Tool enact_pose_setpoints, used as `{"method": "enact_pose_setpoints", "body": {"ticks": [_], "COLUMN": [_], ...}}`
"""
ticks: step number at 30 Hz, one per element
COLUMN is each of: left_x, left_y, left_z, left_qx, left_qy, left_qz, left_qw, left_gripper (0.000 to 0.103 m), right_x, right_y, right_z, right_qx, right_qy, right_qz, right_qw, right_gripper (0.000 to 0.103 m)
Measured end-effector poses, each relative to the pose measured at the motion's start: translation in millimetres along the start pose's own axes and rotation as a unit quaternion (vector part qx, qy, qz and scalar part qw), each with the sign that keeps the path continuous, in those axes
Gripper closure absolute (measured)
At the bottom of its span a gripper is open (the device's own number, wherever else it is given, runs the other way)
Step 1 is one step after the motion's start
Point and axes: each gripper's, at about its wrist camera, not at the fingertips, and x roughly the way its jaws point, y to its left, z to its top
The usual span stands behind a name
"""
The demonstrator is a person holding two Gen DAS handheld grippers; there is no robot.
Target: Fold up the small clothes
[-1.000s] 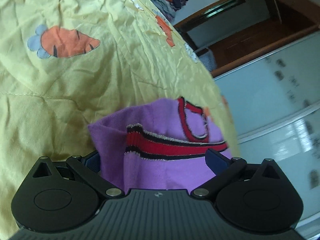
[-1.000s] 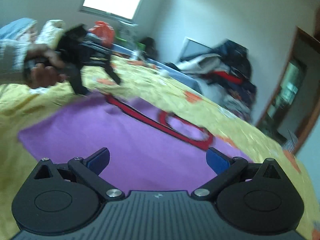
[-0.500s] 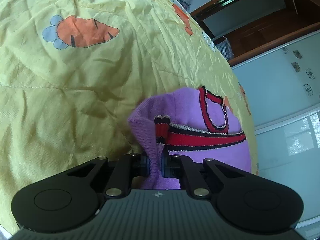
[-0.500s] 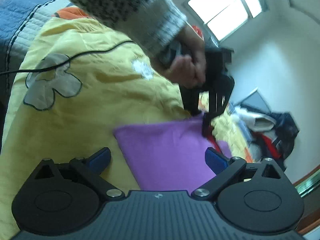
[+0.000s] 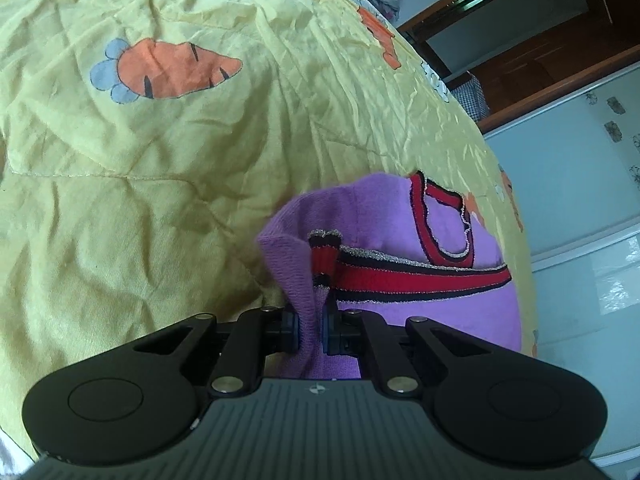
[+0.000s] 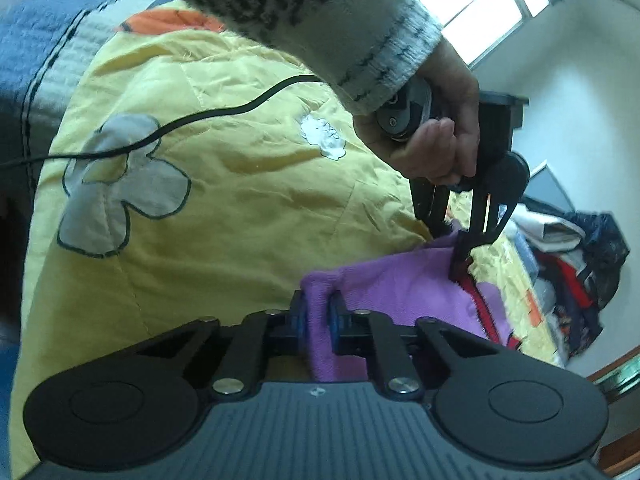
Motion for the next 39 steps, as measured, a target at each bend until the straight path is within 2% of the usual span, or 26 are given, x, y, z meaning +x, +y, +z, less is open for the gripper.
{"method": "enact_pose_setpoints", "body": {"ticks": [6, 9, 12, 15, 18, 22, 26, 29, 36, 39], "left_x": [-13.8, -22.3, -25.4, -20.4, -4.5, 28.9, 63.0, 88.5, 142.5, 163.8], "left_y": [-1.5, -10.3, -25.4, -43.6, -59.1, -82.3, -115.7, -147.0, -220.9, -251.4], "left_z": [0.0, 2.4, 5.8, 10.6, 12.8, 16.1, 19.4, 21.4, 19.6, 15.2], "left_qx": [-0.022, -0.033, -0.040, -0.059, -0.085, -0.109, -0.107, -0.096, -0.051, -0.024], "left_qy": [-0.019, -0.024, -0.026, -0.030, -0.032, -0.021, -0.007, 0.002, 0.024, 0.035], "left_qz": [-0.018, -0.032, -0.044, -0.067, -0.093, -0.104, -0.107, -0.106, -0.081, -0.062], "left_qw": [0.9994, 0.9987, 0.9979, 0.9956, 0.9915, 0.9884, 0.9884, 0.9897, 0.9951, 0.9972], "left_gripper": [0.096, 0.096, 0.096, 0.096, 0.096, 0.096, 0.096, 0.096, 0.096, 0.096], "right_x": [-14.3, -28.8, -44.3, -59.4, -72.2, -92.5, -116.2, -128.1, -155.5, -165.0], "right_y": [-35.6, -71.2, -106.7, -141.1, -161.6, -178.4, -189.0, -196.8, -199.8, -198.4], "right_z": [-5.0, -13.9, -33.7, -66.2, -100.9, -146.8, -185.8, -212.2, -270.2, -296.8], "right_qx": [0.101, 0.194, 0.280, 0.370, 0.433, 0.490, 0.531, 0.552, 0.594, 0.616], "right_qy": [-0.037, -0.067, -0.092, -0.110, -0.117, -0.129, -0.133, -0.128, -0.112, -0.103], "right_qz": [0.011, 0.031, 0.041, 0.053, 0.050, 0.031, -0.008, -0.036, -0.082, -0.103], "right_qw": [0.994, 0.978, 0.955, 0.921, 0.893, 0.862, 0.837, 0.823, 0.792, 0.775], "right_gripper": [0.098, 0.098, 0.098, 0.098, 0.098, 0.099, 0.099, 0.099, 0.099, 0.099]}}
